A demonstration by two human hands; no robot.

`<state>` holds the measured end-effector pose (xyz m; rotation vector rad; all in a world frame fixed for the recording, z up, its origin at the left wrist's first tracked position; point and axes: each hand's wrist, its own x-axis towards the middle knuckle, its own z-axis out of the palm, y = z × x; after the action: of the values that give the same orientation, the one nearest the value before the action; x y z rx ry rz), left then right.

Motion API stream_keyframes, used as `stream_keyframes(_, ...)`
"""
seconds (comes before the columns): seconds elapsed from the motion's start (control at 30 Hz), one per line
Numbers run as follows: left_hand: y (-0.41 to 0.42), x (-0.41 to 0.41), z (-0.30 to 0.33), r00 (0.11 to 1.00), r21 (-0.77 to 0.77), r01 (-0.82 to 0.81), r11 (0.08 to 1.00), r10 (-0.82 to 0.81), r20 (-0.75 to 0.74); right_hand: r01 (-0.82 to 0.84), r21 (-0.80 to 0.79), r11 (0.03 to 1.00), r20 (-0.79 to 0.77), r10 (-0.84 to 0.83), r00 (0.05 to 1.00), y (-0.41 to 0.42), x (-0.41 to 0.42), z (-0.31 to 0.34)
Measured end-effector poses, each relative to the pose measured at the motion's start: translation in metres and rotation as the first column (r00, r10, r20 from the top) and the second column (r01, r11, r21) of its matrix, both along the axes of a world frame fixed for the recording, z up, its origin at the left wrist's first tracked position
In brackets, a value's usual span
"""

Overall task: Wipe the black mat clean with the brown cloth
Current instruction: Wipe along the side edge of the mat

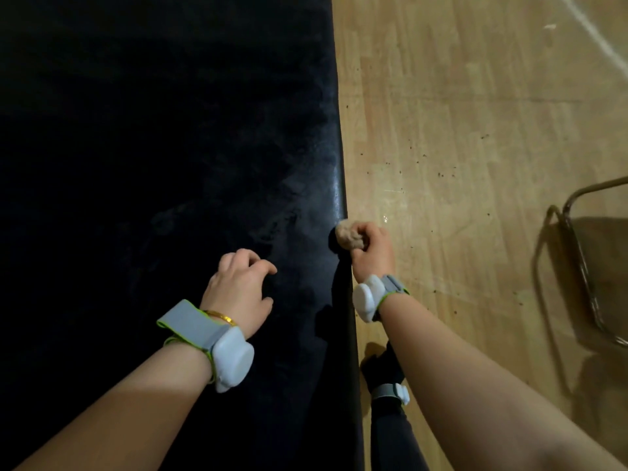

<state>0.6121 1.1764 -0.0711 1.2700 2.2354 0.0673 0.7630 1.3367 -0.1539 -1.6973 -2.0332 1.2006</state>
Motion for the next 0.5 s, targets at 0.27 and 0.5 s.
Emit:
stream_keyframes(0.27, -0.026, 0.004, 0.013, 0.998, 0.019, 0.059, 0.998, -0.059, -0.007, -0.013, -0.047, 0.999, 0.052, 0.016, 0.999, -0.060, 0.048, 0.009)
stream_keyframes(0.5, -0.041, 0.021, 0.010, 0.993, 0.032, 0.122, 0.992, -0.122, 0.008, 0.043, 0.030, 0.999, -0.002, -0.043, 0.999, -0.049, 0.027, 0.006)
